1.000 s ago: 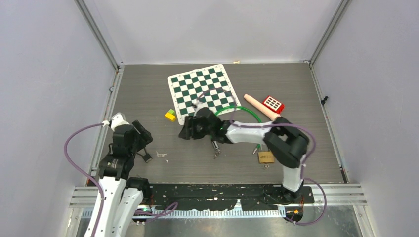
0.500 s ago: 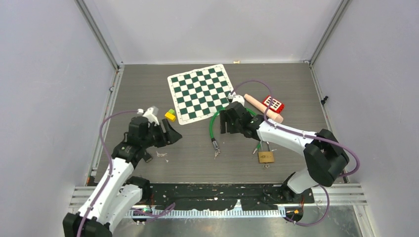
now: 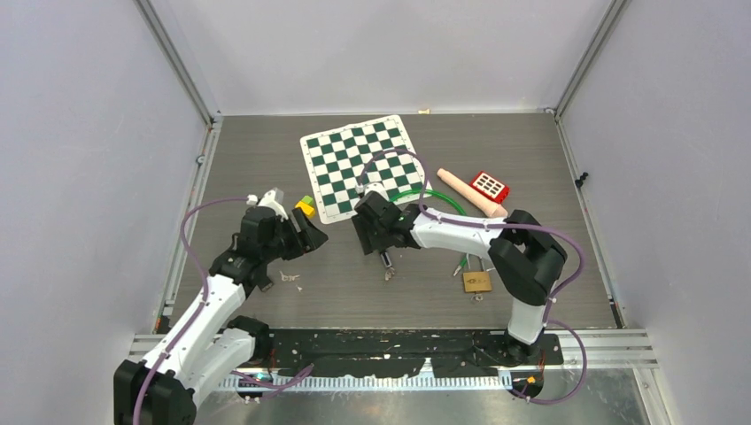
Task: Lock with the key
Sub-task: Pick up the lock from the center of the board.
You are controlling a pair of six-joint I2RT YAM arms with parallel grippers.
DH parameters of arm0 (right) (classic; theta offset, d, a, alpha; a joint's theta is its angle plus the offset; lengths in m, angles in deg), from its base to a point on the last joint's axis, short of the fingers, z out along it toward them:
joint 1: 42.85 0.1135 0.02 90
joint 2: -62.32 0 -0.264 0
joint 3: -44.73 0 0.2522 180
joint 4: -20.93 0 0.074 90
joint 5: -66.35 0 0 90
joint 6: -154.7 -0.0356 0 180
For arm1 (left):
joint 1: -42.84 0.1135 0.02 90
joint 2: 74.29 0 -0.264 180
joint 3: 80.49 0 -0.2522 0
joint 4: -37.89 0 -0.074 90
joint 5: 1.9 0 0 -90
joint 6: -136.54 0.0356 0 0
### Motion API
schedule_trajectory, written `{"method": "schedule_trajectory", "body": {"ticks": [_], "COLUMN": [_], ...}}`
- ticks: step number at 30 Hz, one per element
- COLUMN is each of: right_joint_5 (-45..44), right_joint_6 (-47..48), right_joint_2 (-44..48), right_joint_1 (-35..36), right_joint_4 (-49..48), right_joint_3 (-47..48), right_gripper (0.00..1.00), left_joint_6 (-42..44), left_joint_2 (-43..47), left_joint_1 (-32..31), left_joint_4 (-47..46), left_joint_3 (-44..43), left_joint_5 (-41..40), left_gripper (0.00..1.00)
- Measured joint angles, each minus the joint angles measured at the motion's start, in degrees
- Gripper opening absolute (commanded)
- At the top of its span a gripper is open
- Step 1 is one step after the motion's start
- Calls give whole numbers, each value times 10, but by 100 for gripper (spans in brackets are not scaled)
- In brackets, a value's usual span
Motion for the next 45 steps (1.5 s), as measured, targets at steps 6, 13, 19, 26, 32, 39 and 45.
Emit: {"method": "schedule_trajectory", "body": {"ticks": [6, 13, 19, 26, 32, 39, 45], "right_joint_5": [-3, -13, -21, -47, -39, -2, 24], "right_joint_6": [-4, 4, 9, 1, 20, 28, 26], "right_joint_2": [-8, -46, -45, 14, 142, 204, 219], "right_joint_1": [17, 28, 29, 35, 37, 37, 37], "right_joint_4": [8, 16, 12, -52, -171, -308, -363], "right_joint_3": [-2, -2, -5, -88, -212, -275, -313], "right_gripper": [54, 49, 7, 5, 5, 5, 5], "left_joint_6": [-20, -29, -40, -40, -47, -70, -93], "left_joint_2": [11, -7, -22, -60, -133, -229, -306], "left_joint_1": [0, 1, 1, 1, -2, -48, -71], "left_joint_4": [-8, -16, -25, -72, -151, -263, -336], "left_joint_3": [0, -1, -1, -4, -17, -30, -51], "left_joint_5": [-38, -51, -45, 28, 120, 177, 188], "left_gripper": [66, 66, 66, 70, 69, 67, 56]}}
